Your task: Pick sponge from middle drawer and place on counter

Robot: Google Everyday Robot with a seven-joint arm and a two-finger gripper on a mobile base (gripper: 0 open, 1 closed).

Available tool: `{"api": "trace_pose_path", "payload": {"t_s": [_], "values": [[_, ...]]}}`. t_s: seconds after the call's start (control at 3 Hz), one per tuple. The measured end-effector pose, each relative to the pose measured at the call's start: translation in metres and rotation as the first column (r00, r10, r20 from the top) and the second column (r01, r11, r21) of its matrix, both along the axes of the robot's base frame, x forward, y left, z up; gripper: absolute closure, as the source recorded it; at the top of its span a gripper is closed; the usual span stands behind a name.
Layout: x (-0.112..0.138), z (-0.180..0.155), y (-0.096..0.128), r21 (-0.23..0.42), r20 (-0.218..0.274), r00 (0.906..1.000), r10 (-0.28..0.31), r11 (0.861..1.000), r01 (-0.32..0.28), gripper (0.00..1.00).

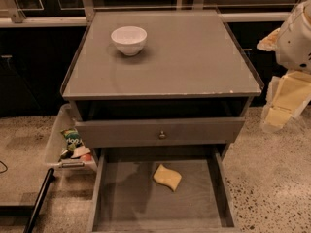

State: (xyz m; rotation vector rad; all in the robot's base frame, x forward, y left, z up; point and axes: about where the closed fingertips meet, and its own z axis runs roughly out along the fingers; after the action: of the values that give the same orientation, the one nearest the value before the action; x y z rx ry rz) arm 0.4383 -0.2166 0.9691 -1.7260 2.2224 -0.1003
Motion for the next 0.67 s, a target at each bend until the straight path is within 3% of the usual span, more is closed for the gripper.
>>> {"api": "trace_pose_path", "payload": {"t_s": [0.33, 0.67], "values": [[0.0, 0.0, 0.0, 0.0, 0.0, 1.0, 0.0, 1.0, 0.0, 0.0], [-0.005, -0.032, 0.003, 0.042, -0.057, 0.9983, 0.009, 0.999, -0.006, 0.0]]}}
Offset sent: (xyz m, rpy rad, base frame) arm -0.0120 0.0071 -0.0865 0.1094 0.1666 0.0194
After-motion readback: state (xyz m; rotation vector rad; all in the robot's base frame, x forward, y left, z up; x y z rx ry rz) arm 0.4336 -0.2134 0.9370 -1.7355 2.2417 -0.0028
